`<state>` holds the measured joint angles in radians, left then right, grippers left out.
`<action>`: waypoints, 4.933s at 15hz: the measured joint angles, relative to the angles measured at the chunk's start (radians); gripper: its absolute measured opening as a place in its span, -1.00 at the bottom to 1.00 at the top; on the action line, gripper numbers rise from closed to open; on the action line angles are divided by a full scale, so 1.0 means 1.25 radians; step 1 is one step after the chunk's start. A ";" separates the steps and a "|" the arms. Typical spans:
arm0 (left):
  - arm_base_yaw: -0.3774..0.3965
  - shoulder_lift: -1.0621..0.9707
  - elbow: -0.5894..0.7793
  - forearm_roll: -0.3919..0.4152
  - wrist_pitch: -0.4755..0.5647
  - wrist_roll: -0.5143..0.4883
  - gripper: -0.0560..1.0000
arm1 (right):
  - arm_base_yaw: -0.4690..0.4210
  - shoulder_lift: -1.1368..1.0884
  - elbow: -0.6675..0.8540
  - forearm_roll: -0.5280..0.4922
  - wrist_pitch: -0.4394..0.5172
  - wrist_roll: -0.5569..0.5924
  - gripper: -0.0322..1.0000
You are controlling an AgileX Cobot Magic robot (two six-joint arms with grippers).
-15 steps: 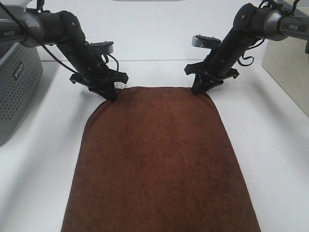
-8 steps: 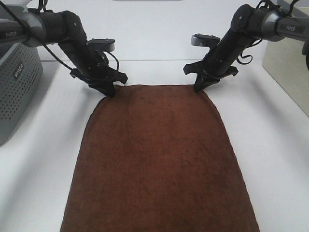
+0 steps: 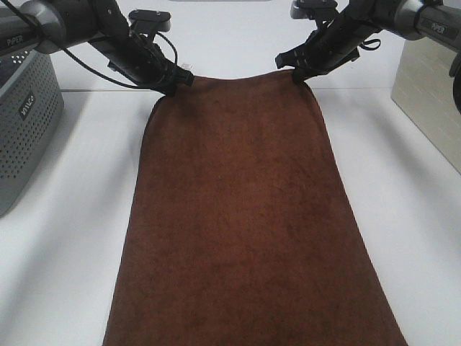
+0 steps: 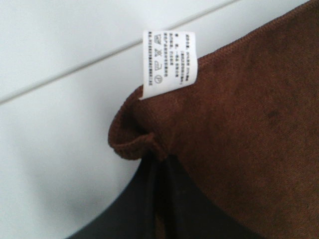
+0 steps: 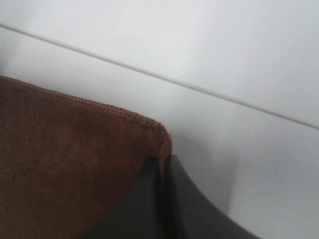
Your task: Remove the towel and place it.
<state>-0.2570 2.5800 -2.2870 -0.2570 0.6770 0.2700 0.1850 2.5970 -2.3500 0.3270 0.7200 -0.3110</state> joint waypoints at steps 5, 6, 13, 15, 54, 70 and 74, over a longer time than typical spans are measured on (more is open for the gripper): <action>0.000 0.000 -0.002 0.008 -0.092 0.015 -0.88 | 0.000 0.000 0.000 0.000 -0.042 0.000 -0.92; 0.000 0.000 -0.002 0.008 -0.106 0.017 -0.88 | 0.000 0.000 0.000 0.000 -0.053 0.000 -0.92; 0.000 0.000 -0.002 0.014 -0.203 0.022 -0.88 | 0.000 0.002 0.000 0.000 -0.129 0.000 -0.92; 0.000 0.002 -0.002 0.014 -0.206 0.022 -0.88 | 0.000 0.012 0.000 0.000 -0.142 0.000 -0.92; 0.000 0.121 -0.002 -0.017 -0.446 0.037 0.39 | -0.028 0.140 0.000 0.225 -0.310 -0.195 0.53; 0.000 0.121 -0.002 -0.022 -0.410 0.037 0.39 | -0.044 0.177 0.000 0.231 -0.485 -0.286 0.47; 0.000 0.121 -0.002 -0.022 -0.408 0.037 0.39 | -0.046 0.177 0.000 0.215 -0.494 -0.287 0.47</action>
<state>-0.2570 2.7310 -2.2900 -0.2850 0.1670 0.3160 0.1270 2.8180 -2.3500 0.5960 0.1020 -0.6700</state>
